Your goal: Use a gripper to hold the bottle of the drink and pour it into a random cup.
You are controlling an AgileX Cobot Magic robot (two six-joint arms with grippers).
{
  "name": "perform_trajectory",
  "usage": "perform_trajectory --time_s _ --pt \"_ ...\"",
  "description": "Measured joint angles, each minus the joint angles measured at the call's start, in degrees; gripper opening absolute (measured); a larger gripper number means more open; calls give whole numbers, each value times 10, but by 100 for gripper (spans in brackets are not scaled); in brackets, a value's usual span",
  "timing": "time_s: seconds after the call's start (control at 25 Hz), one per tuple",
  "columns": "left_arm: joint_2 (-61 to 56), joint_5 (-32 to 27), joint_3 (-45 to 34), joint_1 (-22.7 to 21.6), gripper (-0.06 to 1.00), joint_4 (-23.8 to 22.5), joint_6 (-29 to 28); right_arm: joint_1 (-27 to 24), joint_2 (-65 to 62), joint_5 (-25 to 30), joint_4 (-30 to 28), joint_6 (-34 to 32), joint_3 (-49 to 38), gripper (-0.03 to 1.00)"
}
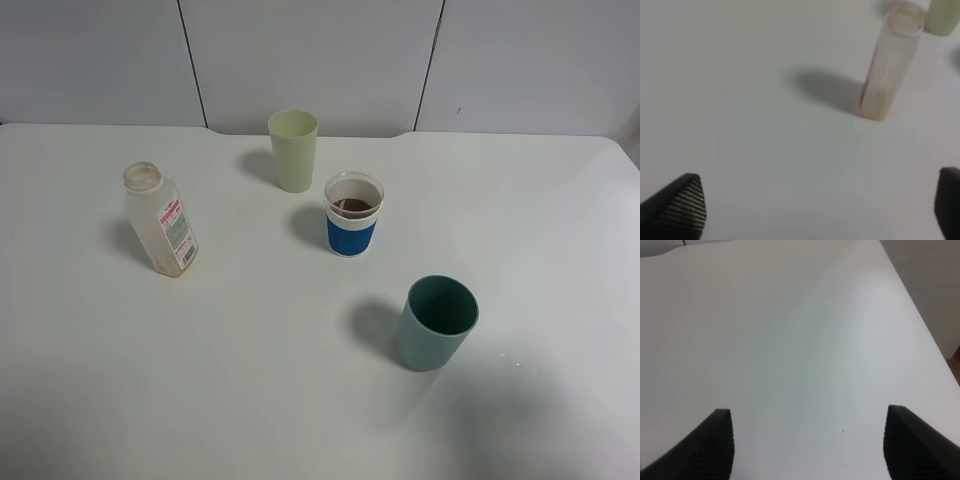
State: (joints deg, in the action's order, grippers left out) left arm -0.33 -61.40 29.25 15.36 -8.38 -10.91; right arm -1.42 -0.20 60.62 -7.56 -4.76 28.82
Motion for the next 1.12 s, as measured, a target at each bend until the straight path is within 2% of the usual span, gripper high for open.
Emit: perform_trajectory --time_s 0.44,0.92,1.12 --pt "0 1 0 -8 91 0 0 0 0 0 0 0 0 63" --pt "0 1 0 -148 91 0 -1 0 0 0 0 0 0 63" --pt "0 1 0 -165 91 0 -1 0 0 0 0 0 0 63"
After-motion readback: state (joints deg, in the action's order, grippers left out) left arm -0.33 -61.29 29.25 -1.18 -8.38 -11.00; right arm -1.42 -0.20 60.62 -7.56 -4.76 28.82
